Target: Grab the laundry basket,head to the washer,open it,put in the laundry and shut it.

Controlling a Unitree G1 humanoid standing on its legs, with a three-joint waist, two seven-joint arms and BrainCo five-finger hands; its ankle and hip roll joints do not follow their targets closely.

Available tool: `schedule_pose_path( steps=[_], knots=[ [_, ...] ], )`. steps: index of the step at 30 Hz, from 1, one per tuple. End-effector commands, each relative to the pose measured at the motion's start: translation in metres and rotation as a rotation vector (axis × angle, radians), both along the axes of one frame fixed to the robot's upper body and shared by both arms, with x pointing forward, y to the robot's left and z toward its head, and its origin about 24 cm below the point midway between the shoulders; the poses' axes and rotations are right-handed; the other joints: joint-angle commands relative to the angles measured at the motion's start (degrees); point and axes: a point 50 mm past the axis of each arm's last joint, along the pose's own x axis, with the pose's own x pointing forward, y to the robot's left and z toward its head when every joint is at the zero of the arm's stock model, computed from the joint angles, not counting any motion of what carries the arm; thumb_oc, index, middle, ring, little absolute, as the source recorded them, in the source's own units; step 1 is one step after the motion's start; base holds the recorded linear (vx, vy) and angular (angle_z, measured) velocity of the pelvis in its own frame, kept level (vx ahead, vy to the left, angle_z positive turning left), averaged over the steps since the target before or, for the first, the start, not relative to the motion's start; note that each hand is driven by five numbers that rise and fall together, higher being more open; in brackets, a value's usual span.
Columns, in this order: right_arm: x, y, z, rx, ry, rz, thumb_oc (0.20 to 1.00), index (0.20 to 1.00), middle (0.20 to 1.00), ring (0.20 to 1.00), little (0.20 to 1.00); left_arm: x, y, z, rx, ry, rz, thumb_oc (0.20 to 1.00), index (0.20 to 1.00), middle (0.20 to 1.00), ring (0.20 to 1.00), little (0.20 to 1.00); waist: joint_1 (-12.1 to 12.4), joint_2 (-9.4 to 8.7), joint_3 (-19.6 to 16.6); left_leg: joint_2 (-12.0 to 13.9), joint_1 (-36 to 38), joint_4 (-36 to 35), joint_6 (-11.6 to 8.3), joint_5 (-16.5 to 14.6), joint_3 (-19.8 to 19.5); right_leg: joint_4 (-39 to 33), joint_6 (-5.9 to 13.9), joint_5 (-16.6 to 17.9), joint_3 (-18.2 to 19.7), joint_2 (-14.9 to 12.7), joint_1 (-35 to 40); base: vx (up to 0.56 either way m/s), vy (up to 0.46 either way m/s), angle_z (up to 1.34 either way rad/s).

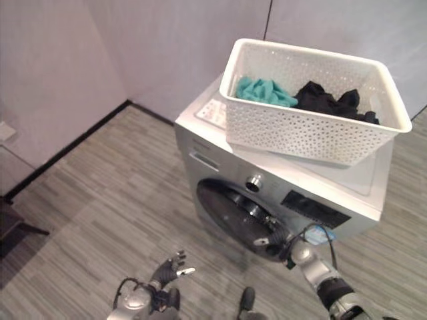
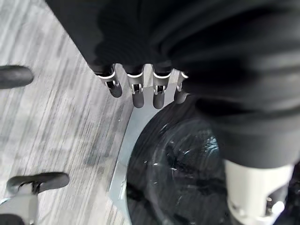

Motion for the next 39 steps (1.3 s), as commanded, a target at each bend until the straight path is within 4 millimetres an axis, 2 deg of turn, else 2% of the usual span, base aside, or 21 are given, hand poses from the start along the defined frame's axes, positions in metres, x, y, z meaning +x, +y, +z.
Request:
schedule_pose_path(
  steps=[1,2,5,7,8,9,11,12,14,16,17,19,24,25,26,27,32,35,37,38,39],
  knots=[
    [0.016,0.060,0.007,0.172,-0.046,0.093,1.000,1.000,1.000,1.000,1.000,0.037,-0.007,0.026,-0.003,-0.161,-0.033,1.000,1.000,1.000,1.000,1.000,2.0,-5.23,4.1,-2.5,0.2,13.2,1.61,-10.0,2.9,-0.5,1.89,-2.3,2.4,-7.5,-3.7,-0.22,-0.036,0.54],
    [0.016,0.060,0.007,0.172,-0.046,0.093,1.000,1.000,1.000,1.000,1.000,0.037,-0.007,0.026,-0.003,-0.161,-0.033,1.000,1.000,1.000,1.000,1.000,1.9,-5.09,4.1,-2.4,-0.1,13.7,1.59,-10.2,2.8,-0.5,1.88,-2.3,2.3,-7.4,-3.7,-0.19,-0.007,0.55],
    [0.005,0.047,-0.003,0.197,-0.006,0.036,1.000,1.000,1.000,1.000,1.000,0.032,-0.014,0.023,-0.008,-0.146,-0.081,1.000,1.000,1.000,1.000,1.000,-0.2,-4.15,3.4,-4.9,1.9,23.4,2.71,-13.3,3.2,-0.5,1.03,-1.8,1.3,-7.0,-4.8,-0.09,0.087,0.36],
    [-0.006,0.033,-0.011,0.193,0.029,-0.022,1.000,1.000,1.000,1.000,1.000,0.029,-0.021,0.018,0.005,-0.115,-0.133,1.000,1.000,1.000,1.000,1.000,-2.8,-2.48,1.6,-5.5,8.2,17.4,4.05,-16.4,6.2,-0.5,1.87,-1.0,0.2,-7.4,-5.0,-0.04,0.284,0.55],
    [-0.013,0.026,-0.017,0.193,0.048,-0.063,1.000,1.000,1.000,1.000,1.000,0.026,-0.022,0.016,0.013,-0.101,-0.154,1.000,1.000,1.000,1.000,1.000,-4.0,-1.75,0.7,-6.3,11.0,13.0,4.70,-18.0,7.2,-0.5,2.80,0.8,0.1,-8.7,-5.6,-0.05,0.282,0.77],
    [-0.013,0.026,-0.017,0.193,0.048,-0.064,1.000,1.000,1.000,1.000,1.000,0.026,-0.023,0.016,0.013,-0.100,-0.154,1.000,1.000,1.000,1.000,1.000,-4.0,-1.78,0.7,-6.3,11.1,12.8,4.72,-18.0,7.2,-0.5,2.83,0.9,0.1,-8.7,-5.5,-0.12,0.285,0.75],
    [-0.017,0.023,-0.020,0.204,0.053,-0.090,1.000,1.000,1.000,1.000,1.000,0.028,-0.022,0.018,0.022,-0.114,-0.162,1.000,1.000,1.000,1.000,1.000,-4.7,-1.74,0.9,-8.0,13.5,7.4,5.52,-19.1,6.6,-0.5,3.98,2.9,0.0,-10.5,-6.2,-0.17,0.274,0.36],
    [-0.022,0.025,-0.023,0.217,0.067,-0.099,1.000,1.000,1.000,1.000,1.000,0.030,-0.019,0.019,0.034,-0.125,-0.160,1.000,1.000,1.000,1.000,1.000,-4.6,-1.89,1.0,-9.9,14.4,5.3,6.54,-19.6,6.8,-0.5,5.25,4.7,-0.7,-12.7,-7.2,-0.17,0.275,0.25],
    [-0.024,0.027,-0.025,0.216,0.075,-0.094,1.000,1.000,1.000,1.000,1.000,0.030,-0.017,0.020,0.041,-0.131,-0.157,1.000,1.000,1.000,1.000,1.000,-4.3,-2.06,1.2,-10.9,14.9,4.4,7.14,-19.7,7.0,-0.5,5.66,5.3,-1.4,-13.8,-7.3,-0.11,0.228,0.20],
    [-0.028,0.034,-0.031,0.226,0.103,-0.079,1.000,1.000,1.000,1.000,1.000,0.032,-0.013,0.020,0.058,-0.139,-0.157,1.000,1.000,1.000,1.000,1.000,-3.8,-1.33,1.4,-11.0,16.0,3.9,7.58,-20.7,7.8,0.0,6.66,5.0,-2.9,-14.7,-6.4,-0.10,0.240,0.00],
    [-0.031,0.046,-0.036,0.268,0.133,-0.070,1.000,1.000,1.000,1.000,1.000,0.037,-0.010,0.025,0.103,-0.175,-0.181,1.000,1.000,1.000,1.000,1.000,-3.7,-1.33,2.2,-11.5,15.7,4.5,8.11,-20.2,7.6,2.4,6.40,4.3,-2.2,-15.3,-6.1,-0.12,0.159,-0.03],
    [-0.032,0.051,-0.038,0.291,0.144,-0.070,1.000,1.000,1.000,1.000,1.000,0.039,-0.007,0.027,0.123,-0.192,-0.181,1.000,1.000,1.000,1.000,1.000,-3.8,-2.15,2.4,-12.4,15.4,4.2,8.43,-19.0,8.0,3.4,5.76,4.7,-1.9,-16.2,-6.7,-0.11,0.084,0.04],
    [-0.030,0.091,-0.040,0.506,0.180,-0.109,1.000,1.000,1.000,1.000,1.000,0.041,-0.002,0.036,0.189,-0.255,-0.197,1.000,1.000,1.000,1.000,1.000,-1.9,-1.44,1.9,-13.2,15.9,3.4,9.19,-18.3,7.5,4.1,6.06,5.6,-1.1,-15.4,-5.2,-0.03,0.044,-0.03],
    [-0.030,0.091,-0.040,0.506,0.180,-0.109,1.000,1.000,1.000,1.000,1.000,0.041,-0.002,0.036,0.189,-0.255,-0.197,1.000,1.000,1.000,1.000,1.000,-1.9,-1.44,1.9,-13.2,15.9,3.4,9.19,-18.3,7.5,4.1,6.06,5.6,-1.1,-15.4,-5.2,0.03,0.012,-0.06],
    [-0.025,0.120,-0.039,0.542,0.202,-0.068,1.000,1.000,1.000,1.000,1.000,0.035,0.005,0.033,0.216,-0.241,-0.147,1.000,1.000,1.000,1.000,1.000,0.3,-1.43,1.4,-14.0,15.9,4.3,9.69,-18.8,7.3,3.3,6.20,6.5,-2.0,-15.9,-4.1,0.03,0.005,-0.10],
    [-0.025,0.120,-0.039,0.543,0.202,-0.067,1.000,1.000,1.000,1.000,1.000,0.035,0.005,0.033,0.216,-0.241,-0.147,1.000,1.000,1.000,1.000,1.000,0.2,-1.46,1.4,-14.0,16.0,4.3,9.70,-18.8,7.3,3.2,6.21,6.5,-2.0,-15.9,-4.0,0.04,-0.003,-0.11],
    [-0.017,0.157,-0.035,0.530,0.235,0.024,1.000,1.000,1.000,1.000,1.000,0.030,0.017,0.035,0.238,-0.251,-0.097,1.000,1.000,1.000,1.000,1.000,3.6,-1.23,0.5,-14.5,16.6,4.7,9.76,-19.1,6.3,3.4,6.49,7.1,-2.9,-17.0,-2.8,0.04,-0.016,0.04],
    [-0.016,0.166,-0.033,0.535,0.241,0.051,1.000,1.000,1.000,1.000,1.000,0.031,0.022,0.038,0.260,-0.268,-0.103,1.000,1.000,1.000,1.000,1.000,4.4,-1.25,0.2,-14.3,16.9,4.3,9.40,-18.9,5.6,3.6,6.51,7.1,-3.7,-17.3,-2.3,0.03,-0.039,0.22],
    [-0.016,0.171,-0.031,0.557,0.240,0.059,1.000,1.000,1.000,1.000,1.000,0.038,0.028,0.053,0.313,-0.360,-0.138,1.000,1.000,1.000,1.000,1.000,5.1,-1.58,-0.3,-13.6,17.4,3.4,8.63,-18.4,4.6,3.5,6.59,7.2,-4.3,-17.3,-1.7,0.06,-0.093,0.55],
    [-0.020,0.168,-0.035,0.560,0.251,0.043,1.000,1.000,1.000,1.000,1.000,0.046,0.032,0.067,0.417,-0.472,-0.173,1.000,1.000,1.000,1.000,1.000,5.3,-1.95,-0.6,-13.1,17.7,2.5,8.07,-18.0,4.1,3.6,6.64,7.0,-4.7,-17.0,-1.6,0.03,-0.074,0.40],
    [-0.020,0.168,-0.035,0.561,0.250,0.043,1.000,1.000,1.000,1.000,1.000,0.046,0.032,0.067,0.418,-0.473,-0.173,1.000,1.000,1.000,1.000,1.000,5.2,-2.20,-0.6,-13.3,17.5,2.4,8.12,-17.7,4.0,3.5,6.61,7.1,-4.7,-17.3,-1.7,0.02,-0.075,0.36]
  ],
)
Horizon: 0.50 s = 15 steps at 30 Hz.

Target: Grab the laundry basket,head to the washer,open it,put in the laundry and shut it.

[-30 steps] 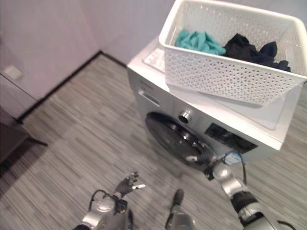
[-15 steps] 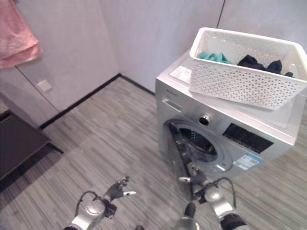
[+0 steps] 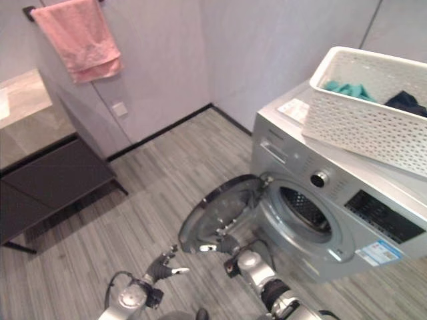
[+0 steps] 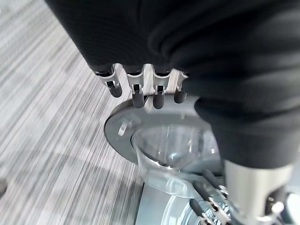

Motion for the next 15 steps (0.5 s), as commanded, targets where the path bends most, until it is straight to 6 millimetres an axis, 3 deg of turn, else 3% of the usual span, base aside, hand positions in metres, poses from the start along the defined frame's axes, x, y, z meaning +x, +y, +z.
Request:
schedule_pose_path(
  steps=[1,5,6,9,10,12,13,14,15],
  knots=[
    [0.000,0.023,0.004,0.063,-0.015,0.029,1.000,1.000,1.000,1.000,1.000,0.033,0.008,0.040,0.172,-0.310,-0.083,1.000,1.000,1.000,1.000,1.000,1.2,-3.81,-0.8,-1.5,4.3,-0.3,1.52,-8.2,0.9,-3.9,4.41,4.4,3.9,-2.9,-3.9,0.00,-0.047,0.26],
    [-0.008,0.011,-0.005,0.044,-0.001,0.006,1.000,1.000,1.000,1.000,1.000,0.046,0.006,0.049,0.343,-0.440,-0.189,1.000,1.000,1.000,1.000,1.000,0.5,-4.57,-0.9,-1.0,4.6,-1.3,0.89,-7.9,1.0,-4.0,4.56,4.2,3.8,-2.6,-4.1,0.02,-0.057,0.10],
    [-0.014,-0.003,-0.013,0.006,0.010,-0.014,1.000,1.000,1.000,1.000,1.000,0.055,0.005,0.061,0.440,-0.538,-0.277,1.000,1.000,1.000,1.000,1.000,-0.3,-4.61,-1.0,-0.6,4.7,-1.7,0.55,-7.8,1.2,-3.8,4.60,4.0,4.0,-2.2,-4.5,0.03,-0.037,0.07],
    [-0.027,-0.038,-0.026,-0.069,0.050,-0.060,1.000,1.000,1.000,1.000,1.000,0.070,-0.004,0.080,0.471,-0.597,-0.462,1.000,1.000,1.000,1.000,1.000,-2.7,-4.25,-1.1,0.1,5.3,-2.6,0.42,-7.7,1.9,-3.1,4.68,3.6,4.9,-1.7,-5.6,0.03,-0.005,-0.01],
    [-0.033,-0.050,-0.031,-0.099,0.072,-0.062,1.000,1.000,1.000,1.000,1.000,0.072,-0.010,0.086,0.410,-0.572,-0.524,1.000,1.000,1.000,1.000,1.000,-3.5,-3.95,-1.4,0.2,5.7,-3.2,0.45,-7.6,2.3,-2.8,4.74,3.6,5.2,-1.6,-5.9,0.06,0.040,-0.13],
    [-0.055,-0.077,-0.046,-0.178,0.169,-0.061,1.000,1.000,1.000,1.000,1.000,0.068,-0.018,0.095,0.125,-0.453,-0.512,1.000,1.000,1.000,1.000,1.000,-5.1,-2.84,-2.3,0.5,7.2,-4.4,0.60,-7.7,3.2,-2.3,4.90,3.4,5.5,-1.2,-6.0,0.13,0.051,-0.29],
    [-0.081,-0.097,-0.062,-0.240,0.286,-0.083,1.000,1.000,1.000,1.000,1.000,0.061,-0.028,0.088,-0.268,-0.263,-0.419,1.000,1.000,1.000,1.000,1.000,-6.6,-2.29,-3.4,0.7,8.3,-5.4,0.67,-7.5,3.7,-1.9,4.81,3.3,5.8,-0.9,-6.2,0.12,0.032,-0.36],
    [-0.081,-0.097,-0.062,-0.240,0.286,-0.083,1.000,1.000,1.000,1.000,1.000,0.061,-0.028,0.088,-0.269,-0.262,-0.419,1.000,1.000,1.000,1.000,1.000,-6.6,-2.25,-3.4,0.7,8.3,-5.5,0.66,-7.5,3.7,-1.8,4.81,3.3,5.8,-0.9,-6.2,0.12,0.008,-0.37],
    [-0.090,-0.103,-0.067,-0.259,0.326,-0.094,1.000,1.000,1.000,1.000,1.000,0.059,-0.039,0.088,-0.427,-0.189,-0.429,1.000,1.000,1.000,1.000,1.000,-7.2,-2.18,-3.7,0.8,8.7,-5.8,0.66,-7.4,3.9,-1.7,4.77,3.2,6.0,-0.7,-6.4,0.06,-0.008,-0.27]
  ],
)
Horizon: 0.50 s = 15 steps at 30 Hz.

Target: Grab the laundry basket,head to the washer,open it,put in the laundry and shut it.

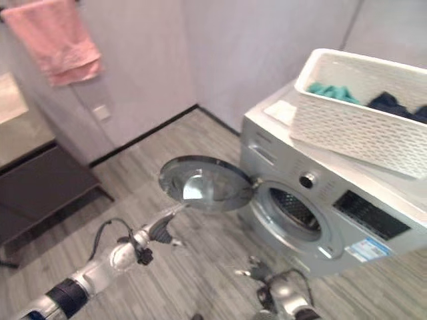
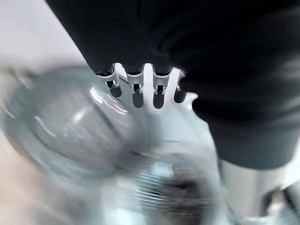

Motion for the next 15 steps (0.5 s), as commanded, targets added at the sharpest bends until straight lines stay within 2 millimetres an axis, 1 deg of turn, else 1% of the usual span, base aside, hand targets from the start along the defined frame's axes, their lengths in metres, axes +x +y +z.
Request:
schedule_pose_path(
  steps=[1,2,3,4,5,6,8,9,10,12,14,15],
  knots=[
    [0.006,0.024,-0.004,0.031,0.044,0.121,1.000,1.000,1.000,1.000,1.000,0.000,-0.023,0.001,-0.407,0.310,-0.110,1.000,1.000,1.000,1.000,1.000,0.0,-2.66,0.2,0.4,4.8,0.9,1.47,-8.6,1.9,-1.5,3.24,4.4,4.0,-1.5,-6.4,0.07,-0.013,-0.19],
    [0.001,0.019,-0.006,0.025,0.063,0.108,1.000,1.000,1.000,1.000,1.000,-0.001,-0.036,0.001,-0.492,0.396,-0.163,1.000,1.000,1.000,1.000,1.000,-0.8,-2.60,0.0,0.5,5.1,0.6,1.44,-8.6,2.1,-1.3,3.21,4.4,4.5,-1.4,-6.8,0.07,-0.010,-0.06],
    [-0.004,0.012,-0.008,0.010,0.080,0.085,1.000,1.000,1.000,1.000,1.000,-0.002,-0.055,0.001,-0.558,0.471,-0.232,1.000,1.000,1.000,1.000,1.000,-1.7,-2.53,-0.2,0.6,5.3,0.2,1.43,-8.5,2.3,-1.1,3.20,4.3,5.1,-1.1,-7.2,0.05,-0.011,-0.03],
    [-0.005,0.009,-0.008,0.003,0.080,0.070,1.000,1.000,1.000,1.000,1.000,0.000,-0.066,0.005,-0.601,0.494,-0.262,1.000,1.000,1.000,1.000,1.000,-2.6,-2.54,-0.2,0.6,5.5,-0.1,1.43,-8.5,2.5,-0.9,3.18,4.4,5.6,-0.9,-7.6,0.04,-0.007,-0.11],
    [-0.006,0.003,-0.008,-0.010,0.085,0.055,1.000,1.000,1.000,1.000,1.000,0.000,-0.078,0.003,-0.608,0.534,-0.283,1.000,1.000,1.000,1.000,1.000,-3.4,-2.43,-0.1,0.6,5.7,-0.4,1.48,-8.4,2.7,-0.6,3.20,4.4,6.2,-0.7,-8.2,0.02,-0.009,-0.21],
    [-0.006,0.001,-0.008,-0.017,0.084,0.046,1.000,1.000,1.000,1.000,1.000,0.001,-0.085,0.003,-0.629,0.555,-0.291,1.000,1.000,1.000,1.000,1.000,-4.0,-2.42,0.0,0.5,5.7,-0.6,1.51,-8.3,2.8,-0.6,3.20,4.4,6.4,-0.6,-8.4,0.01,-0.007,-0.26],
    [-0.002,-0.001,-0.007,-0.032,0.078,0.033,1.000,1.000,1.000,1.000,1.000,-0.001,-0.107,-0.012,-0.599,0.661,-0.310,1.000,1.000,1.000,1.000,1.000,-6.0,-2.24,0.1,0.5,5.8,-0.9,1.54,-8.4,3.7,-0.2,3.18,4.3,7.7,-0.2,-9.7,0.02,-0.001,-0.17],
    [-0.001,-0.002,-0.006,-0.037,0.077,0.037,1.000,1.000,1.000,1.000,1.000,0.002,-0.112,-0.014,-0.591,0.671,-0.313,1.000,1.000,1.000,1.000,1.000,-6.8,-2.22,0.0,0.5,5.8,-1.0,1.53,-8.5,4.0,-0.1,3.18,4.4,8.2,0.0,-10.2,0.02,0.009,-0.24],
    [0.002,-0.003,-0.005,-0.042,0.076,0.047,1.000,1.000,1.000,1.000,1.000,0.004,-0.115,-0.024,-0.541,0.693,-0.296,1.000,1.000,1.000,1.000,1.000,-7.8,-2.05,0.0,0.5,5.8,-1.1,1.54,-8.6,4.6,0.2,3.19,4.4,8.8,0.2,-11.1,0.01,0.016,-0.43],
    [0.007,-0.004,-0.003,-0.051,0.066,0.071,1.000,1.000,1.000,1.000,1.000,0.009,-0.115,-0.037,-0.379,0.678,-0.300,1.000,1.000,1.000,1.000,1.000,-9.5,-1.87,0.0,0.5,5.7,-1.1,1.48,-8.8,5.6,0.6,3.21,4.4,10.0,0.6,-12.4,0.01,0.022,-0.41],
    [0.010,-0.007,-0.001,-0.062,0.067,0.088,1.000,1.000,1.000,1.000,1.000,0.013,-0.100,-0.060,-0.098,0.627,-0.269,1.000,1.000,1.000,1.000,1.000,-11.1,-1.58,0.2,0.5,5.6,-1.1,1.32,-8.9,6.9,1.0,3.23,4.4,11.1,1.2,-13.8,0.01,0.025,-0.28],
    [0.010,-0.007,-0.001,-0.063,0.067,0.088,1.000,1.000,1.000,1.000,1.000,0.013,-0.101,-0.060,-0.098,0.627,-0.270,1.000,1.000,1.000,1.000,1.000,-11.0,-1.53,0.1,0.5,5.6,-1.1,1.32,-8.9,7.0,1.0,3.23,4.4,11.2,1.2,-13.8,0.01,0.015,-0.38]
  ],
)
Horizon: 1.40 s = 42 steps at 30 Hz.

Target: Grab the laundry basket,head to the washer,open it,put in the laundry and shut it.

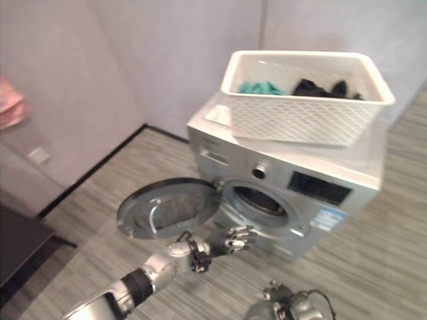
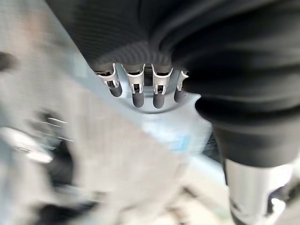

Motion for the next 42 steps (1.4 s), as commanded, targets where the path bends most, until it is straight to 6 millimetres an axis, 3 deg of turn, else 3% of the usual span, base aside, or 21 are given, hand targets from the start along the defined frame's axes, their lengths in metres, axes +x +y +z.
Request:
schedule_pose_path(
  steps=[1,2,3,4,5,6,8,9,10,11,12,13,17,21,26,36,42],
  knots=[
    [-0.004,0.003,-0.003,-0.015,0.024,0.049,1.000,1.000,1.000,1.000,1.000,0.012,0.018,-0.010,0.283,-0.203,-0.122,1.000,1.000,1.000,1.000,1.000,-0.1,-1.86,1.4,-0.2,6.1,0.2,1.38,-8.5,2.1,-6.6,3.77,7.7,3.7,-0.3,-4.7,0.01,-0.001,-0.46],
    [-0.002,0.001,-0.002,-0.018,0.019,0.048,1.000,1.000,1.000,1.000,1.000,0.011,0.028,-0.022,0.420,-0.238,-0.155,1.000,1.000,1.000,1.000,1.000,-0.6,-1.88,1.5,-0.1,6.2,0.2,1.29,-8.5,2.4,-6.5,3.70,7.8,4.1,0.0,-5.1,0.01,-0.019,-0.36],
    [0.004,0.002,0.000,-0.019,-0.009,0.053,1.000,1.000,1.000,1.000,1.000,0.005,0.060,-0.043,0.743,-0.313,-0.248,1.000,1.000,1.000,1.000,1.000,-1.5,-2.37,2.0,0.4,6.0,0.2,1.04,-8.0,2.9,-6.1,3.37,7.7,4.7,0.8,-6.0,0.00,-0.022,-0.24],
    [0.004,0.002,0.000,-0.020,-0.009,0.053,1.000,1.000,1.000,1.000,1.000,0.005,0.059,-0.043,0.743,-0.314,-0.248,1.000,1.000,1.000,1.000,1.000,-1.5,-2.33,2.0,0.4,6.0,0.2,1.04,-8.0,2.9,-6.1,3.36,7.7,4.7,0.9,-6.1,-0.04,-0.053,-0.14],
    [0.016,0.007,0.006,-0.009,-0.064,0.066,1.000,1.000,1.000,1.000,1.000,0.010,0.097,-0.047,0.981,-0.360,-0.262,1.000,1.000,1.000,1.000,1.000,-2.1,-3.26,3.1,0.9,5.4,0.6,0.86,-7.7,3.4,-5.9,3.05,7.9,5.2,1.6,-7.2,-0.08,-0.058,-0.38],
    [0.025,0.013,0.011,0.012,-0.114,0.070,1.000,1.000,1.000,1.000,1.000,0.025,0.118,-0.037,1.083,-0.419,-0.203,1.000,1.000,1.000,1.000,1.000,-2.5,-3.94,3.9,1.1,4.8,1.0,0.68,-7.5,3.8,-5.7,2.87,8.0,5.5,2.0,-8.0,-0.11,-0.074,-0.51],
    [0.040,0.019,0.024,0.047,-0.223,0.059,1.000,1.000,1.000,1.000,1.000,0.051,0.157,-0.011,1.164,-0.464,0.002,1.000,1.000,1.000,1.000,1.000,-2.9,-5.23,5.3,1.3,3.6,1.5,0.31,-7.1,4.3,-5.6,2.69,8.3,6.0,2.5,-9.2,-0.08,-0.047,-0.38],
    [0.043,0.018,0.029,0.061,-0.264,0.049,1.000,1.000,1.000,1.000,1.000,0.057,0.174,-0.002,1.166,-0.459,0.109,1.000,1.000,1.000,1.000,1.000,-2.8,-4.97,6.0,2.0,3.8,1.4,0.23,-7.9,4.0,-5.4,3.35,7.7,6.0,3.0,-9.2,-0.03,-0.037,-0.09],
    [0.042,0.017,0.032,0.065,-0.292,0.045,1.000,1.000,1.000,1.000,1.000,0.061,0.188,0.006,1.149,-0.454,0.214,1.000,1.000,1.000,1.000,1.000,-2.9,-5.48,6.4,2.1,3.4,1.4,0.05,-7.8,4.2,-5.5,3.38,7.9,5.9,3.1,-9.6,0.00,0.000,0.00],
    [0.042,0.017,0.032,0.065,-0.291,0.046,1.000,1.000,1.000,1.000,1.000,0.061,0.188,0.006,1.148,-0.454,0.215,1.000,1.000,1.000,1.000,1.000,-2.9,-5.43,6.4,2.1,3.4,1.4,0.05,-7.8,4.2,-5.5,3.38,7.8,5.9,3.1,-9.5,-0.02,-0.069,-0.02],
    [0.035,0.014,0.033,0.070,-0.302,0.036,1.000,1.000,1.000,1.000,1.000,0.068,0.213,0.022,1.138,-0.449,0.412,1.000,1.000,1.000,1.000,1.000,-2.7,-6.11,7.0,2.4,2.9,1.4,-0.19,-7.7,4.2,-5.7,3.41,8.1,5.6,3.0,-9.9,-0.02,-0.074,-0.02],
    [0.032,0.011,0.032,0.070,-0.306,0.028,1.000,1.000,1.000,1.000,1.000,0.073,0.220,0.030,1.132,-0.467,0.483,1.000,1.000,1.000,1.000,1.000,-2.5,-6.55,7.5,2.6,2.6,1.4,-0.38,-7.6,4.3,-5.7,3.40,8.2,5.5,3.0,-10.2,-0.02,-0.074,-0.03],
    [0.029,0.007,0.034,0.065,-0.324,0.006,1.000,1.000,1.000,1.000,1.000,0.077,0.239,0.046,1.140,-0.495,0.641,1.000,1.000,1.000,1.000,1.000,-2.2,-7.24,8.9,2.9,2.3,1.1,-0.67,-7.1,4.2,-5.6,3.52,8.6,5.3,2.9,-10.7,-0.01,-0.052,0.06],
    [0.017,-0.002,0.026,0.039,-0.279,-0.038,1.000,1.000,1.000,1.000,1.000,0.078,0.242,0.048,1.093,-0.490,0.727,1.000,1.000,1.000,1.000,1.000,-1.7,-7.12,9.4,3.0,2.2,0.2,-0.94,-6.6,3.8,-5.3,3.62,8.8,4.8,2.6,-11.1,0.01,-0.032,0.09],
    [0.000,-0.014,0.015,0.001,-0.200,-0.097,1.000,1.000,1.000,1.000,1.000,0.072,0.241,0.040,1.082,-0.467,0.730,1.000,1.000,1.000,1.000,1.000,-1.3,-6.64,8.8,2.9,2.3,0.2,-0.87,-7.1,3.7,-5.1,3.93,9.2,4.6,2.2,-11.3,0.01,-0.002,0.01],
    [-0.018,-0.018,0.006,-0.001,-0.148,-0.137,1.000,1.000,1.000,1.000,1.000,0.062,0.251,0.035,1.112,-0.469,0.752,1.000,1.000,1.000,1.000,1.000,-1.0,-6.34,7.6,2.6,3.1,0.2,-0.75,-8.0,3.6,-4.4,4.31,9.4,4.6,1.5,-11.4,0.00,0.001,0.00],
    [-0.035,-0.027,-0.001,-0.023,-0.085,-0.198,1.000,1.000,1.000,1.000,1.000,0.047,0.241,0.015,1.013,-0.415,0.809,1.000,1.000,1.000,1.000,1.000,-0.5,-4.67,6.2,3.8,3.8,0.4,-1.37,-8.0,3.8,-3.0,3.85,7.2,5.1,2.1,-11.3,0.05,-0.046,0.05]
  ],
)
